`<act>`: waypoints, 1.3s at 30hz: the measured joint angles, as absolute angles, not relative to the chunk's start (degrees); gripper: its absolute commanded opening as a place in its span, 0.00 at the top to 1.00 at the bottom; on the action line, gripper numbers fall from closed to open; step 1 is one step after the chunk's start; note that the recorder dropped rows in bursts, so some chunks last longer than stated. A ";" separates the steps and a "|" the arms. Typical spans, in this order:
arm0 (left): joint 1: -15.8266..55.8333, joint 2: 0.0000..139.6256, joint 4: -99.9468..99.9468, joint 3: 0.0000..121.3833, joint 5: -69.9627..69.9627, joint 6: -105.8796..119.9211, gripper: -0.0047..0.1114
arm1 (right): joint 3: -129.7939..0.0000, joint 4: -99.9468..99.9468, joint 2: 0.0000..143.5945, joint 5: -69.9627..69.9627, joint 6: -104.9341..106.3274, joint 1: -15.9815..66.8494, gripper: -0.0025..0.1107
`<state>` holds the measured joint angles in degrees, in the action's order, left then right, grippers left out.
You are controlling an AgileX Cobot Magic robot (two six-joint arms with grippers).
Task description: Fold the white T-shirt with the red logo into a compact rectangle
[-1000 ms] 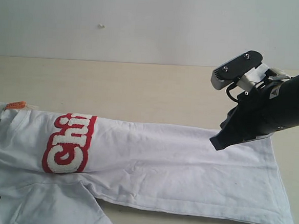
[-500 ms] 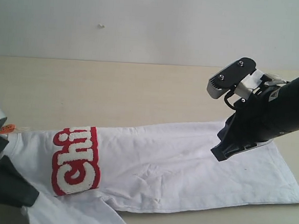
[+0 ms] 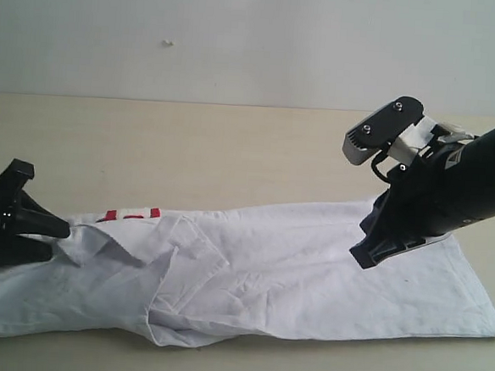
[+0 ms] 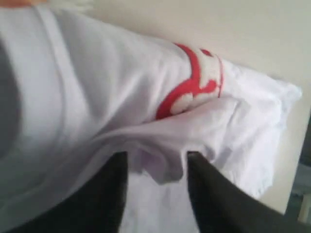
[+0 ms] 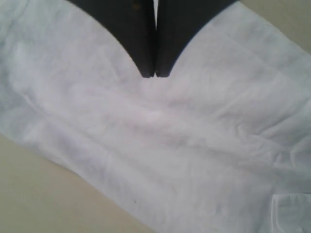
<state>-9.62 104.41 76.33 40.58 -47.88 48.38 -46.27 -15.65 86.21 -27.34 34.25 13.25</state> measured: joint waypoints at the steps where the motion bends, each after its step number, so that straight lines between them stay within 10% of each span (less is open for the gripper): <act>1: -9.62 105.35 76.83 40.58 -46.81 48.62 0.25 | -46.27 -15.65 86.21 -27.23 34.25 13.25 0.98; 14: -10.96 107.47 78.37 41.17 -52.98 58.34 0.34 | -46.27 -15.65 86.21 -27.01 34.25 13.25 0.98; 22: -12.66 107.24 74.60 41.17 -64.37 63.94 0.96 | -46.27 -15.65 86.21 -27.23 34.25 13.25 0.98; 39: 1.67 105.89 67.19 39.99 -46.19 62.98 0.96 | -46.27 -15.65 86.21 -27.23 34.25 13.25 0.98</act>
